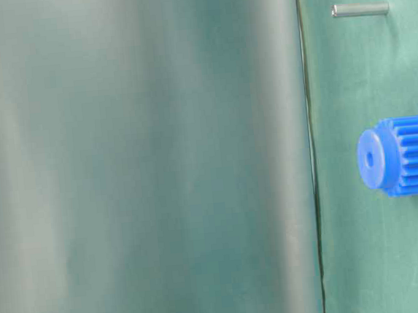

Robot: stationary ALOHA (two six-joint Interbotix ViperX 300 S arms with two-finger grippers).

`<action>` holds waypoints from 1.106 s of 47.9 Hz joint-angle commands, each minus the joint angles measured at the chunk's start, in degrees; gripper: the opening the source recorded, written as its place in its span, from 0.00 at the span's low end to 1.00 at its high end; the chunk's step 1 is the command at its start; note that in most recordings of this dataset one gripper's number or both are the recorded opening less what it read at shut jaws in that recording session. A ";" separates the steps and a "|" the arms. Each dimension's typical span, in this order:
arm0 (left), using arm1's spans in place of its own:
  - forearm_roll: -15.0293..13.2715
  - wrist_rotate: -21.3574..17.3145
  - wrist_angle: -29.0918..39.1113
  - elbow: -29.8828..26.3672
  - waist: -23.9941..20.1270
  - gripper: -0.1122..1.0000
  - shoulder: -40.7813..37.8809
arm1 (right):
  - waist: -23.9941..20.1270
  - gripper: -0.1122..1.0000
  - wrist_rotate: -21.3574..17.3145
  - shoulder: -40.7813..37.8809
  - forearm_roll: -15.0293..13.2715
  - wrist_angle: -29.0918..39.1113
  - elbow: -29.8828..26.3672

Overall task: Insert the shaft placed at a random location into the center hole of the small gear at another random location.
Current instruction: 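Move the right gripper over the silver shaft and grasp it upright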

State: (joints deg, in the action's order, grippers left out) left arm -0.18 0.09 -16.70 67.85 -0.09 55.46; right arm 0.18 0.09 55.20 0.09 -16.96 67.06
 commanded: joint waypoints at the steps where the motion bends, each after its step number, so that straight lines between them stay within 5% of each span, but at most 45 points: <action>1: -2.02 -0.35 -0.26 -0.70 0.00 0.10 -0.09 | 0.62 0.10 -0.09 -0.35 0.09 -0.09 -0.88; 14: -2.02 -0.18 -0.18 -0.53 0.00 0.10 0.00 | 7.03 0.10 -0.26 -8.09 0.18 -2.55 0.62; 27: -2.02 -0.09 -0.18 -0.18 0.00 0.10 0.18 | 13.10 0.11 -0.62 -23.29 1.49 -12.57 2.72; 31: -2.02 0.00 -0.18 -0.09 -0.09 0.10 0.26 | 13.97 0.24 -0.62 -29.00 2.64 -16.35 3.08; 40: -2.11 0.09 -0.09 0.26 -0.09 0.10 0.70 | 14.77 0.71 -0.62 -40.08 4.83 -23.55 3.08; 53: -2.11 0.35 -0.18 0.97 -0.09 0.10 0.79 | 14.85 0.63 -1.14 -52.29 6.68 -33.13 2.55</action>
State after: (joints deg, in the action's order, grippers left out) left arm -2.11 0.35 -16.61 69.35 -0.09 56.43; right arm 14.94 -0.79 4.92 6.33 -47.46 70.58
